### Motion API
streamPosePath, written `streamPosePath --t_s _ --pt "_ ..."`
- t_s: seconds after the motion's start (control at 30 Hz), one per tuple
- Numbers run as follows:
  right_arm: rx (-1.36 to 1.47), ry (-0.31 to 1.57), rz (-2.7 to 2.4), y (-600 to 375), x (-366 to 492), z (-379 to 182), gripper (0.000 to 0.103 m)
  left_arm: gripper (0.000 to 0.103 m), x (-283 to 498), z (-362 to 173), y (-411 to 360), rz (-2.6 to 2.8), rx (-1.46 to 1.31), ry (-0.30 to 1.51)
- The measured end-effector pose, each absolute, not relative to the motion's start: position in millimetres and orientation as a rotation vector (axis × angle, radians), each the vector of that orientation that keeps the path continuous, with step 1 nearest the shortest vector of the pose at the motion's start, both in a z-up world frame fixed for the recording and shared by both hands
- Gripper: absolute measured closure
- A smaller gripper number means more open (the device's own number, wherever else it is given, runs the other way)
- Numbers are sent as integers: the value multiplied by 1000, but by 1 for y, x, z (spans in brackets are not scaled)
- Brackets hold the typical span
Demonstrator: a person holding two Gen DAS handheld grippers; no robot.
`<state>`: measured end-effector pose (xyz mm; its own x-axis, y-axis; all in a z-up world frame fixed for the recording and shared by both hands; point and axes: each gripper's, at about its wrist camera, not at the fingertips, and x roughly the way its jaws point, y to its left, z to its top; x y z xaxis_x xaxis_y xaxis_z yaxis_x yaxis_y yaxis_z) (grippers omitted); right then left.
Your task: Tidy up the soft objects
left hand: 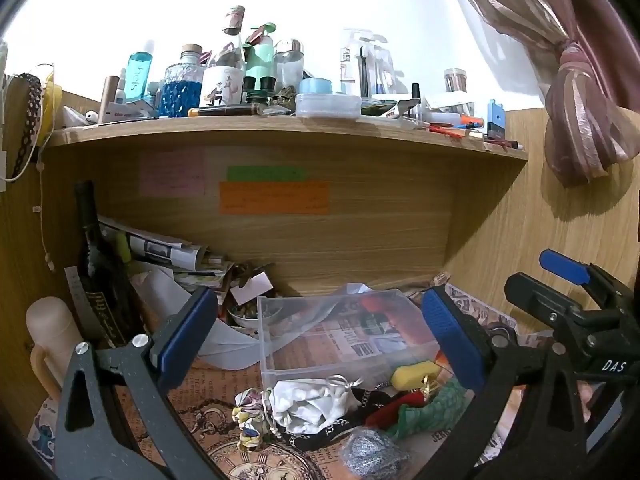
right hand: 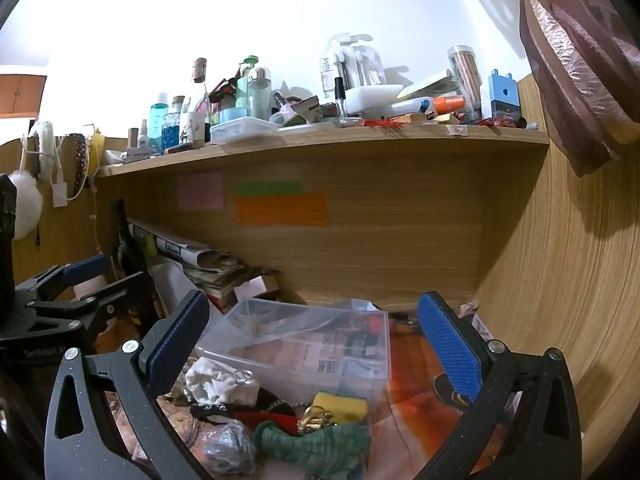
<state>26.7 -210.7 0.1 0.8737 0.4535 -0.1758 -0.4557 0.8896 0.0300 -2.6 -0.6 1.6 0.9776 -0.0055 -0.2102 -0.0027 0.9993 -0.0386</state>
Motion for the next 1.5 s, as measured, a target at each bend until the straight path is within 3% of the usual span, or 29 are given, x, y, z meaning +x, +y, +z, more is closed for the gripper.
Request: streamPosePath --t_s 1.5 --pt "5 177 480 -207 24 0 0 0 1 -2 0 -4 -44 222"
